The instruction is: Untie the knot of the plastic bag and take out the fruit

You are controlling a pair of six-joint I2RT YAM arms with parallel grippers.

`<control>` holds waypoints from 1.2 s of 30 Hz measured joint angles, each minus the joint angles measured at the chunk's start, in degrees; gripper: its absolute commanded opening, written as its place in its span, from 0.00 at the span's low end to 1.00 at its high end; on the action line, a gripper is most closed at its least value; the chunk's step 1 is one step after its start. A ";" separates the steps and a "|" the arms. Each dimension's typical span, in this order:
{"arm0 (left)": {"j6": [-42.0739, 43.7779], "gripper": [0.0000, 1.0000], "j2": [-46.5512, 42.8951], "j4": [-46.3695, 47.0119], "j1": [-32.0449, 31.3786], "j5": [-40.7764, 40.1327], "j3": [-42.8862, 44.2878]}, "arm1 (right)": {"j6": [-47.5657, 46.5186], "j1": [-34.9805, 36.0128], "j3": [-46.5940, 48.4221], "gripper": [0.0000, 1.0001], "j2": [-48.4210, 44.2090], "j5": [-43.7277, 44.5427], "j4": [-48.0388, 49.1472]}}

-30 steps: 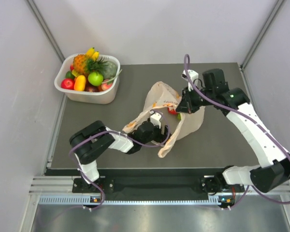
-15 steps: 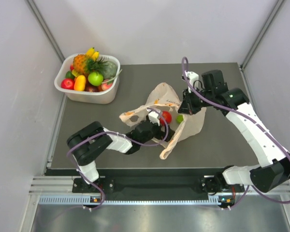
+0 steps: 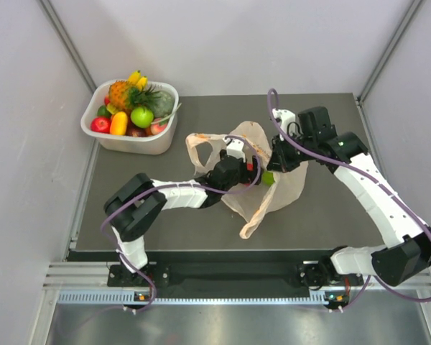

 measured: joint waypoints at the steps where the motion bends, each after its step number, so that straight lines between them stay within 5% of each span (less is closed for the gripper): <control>1: 0.11 0.99 1.22 -0.83 0.48 -0.04 0.98 | 0.00 0.00 -0.22 0.08 0.00 0.07 0.20; 12: 1.36 0.98 8.87 -4.81 3.21 3.56 3.15 | 0.02 0.00 -1.75 0.09 0.24 0.74 0.42; 16: 2.27 0.70 9.07 -2.64 3.19 6.32 2.82 | 0.04 0.00 -1.77 0.07 0.24 0.79 0.46; 17: 2.34 0.49 9.07 -1.55 3.19 7.10 2.45 | 0.04 0.00 -1.81 0.06 0.24 0.92 0.48; 20: 2.86 0.07 8.63 0.83 3.19 9.77 0.42 | 0.22 0.00 -2.27 0.01 0.24 1.36 0.85; 21: 2.95 0.01 8.24 0.85 3.19 10.43 -0.22 | 0.37 0.00 -2.51 0.00 0.24 1.62 1.05; 27: 2.16 0.00 -2.01 -2.49 2.71 15.30 -7.04 | 3.41 0.00 -3.26 0.00 0.24 5.86 3.76; 36: -1.70 0.00 -32.22 -14.53 2.12 20.96 -14.67 | 10.69 0.00 -4.00 0.00 3.17 12.28 11.80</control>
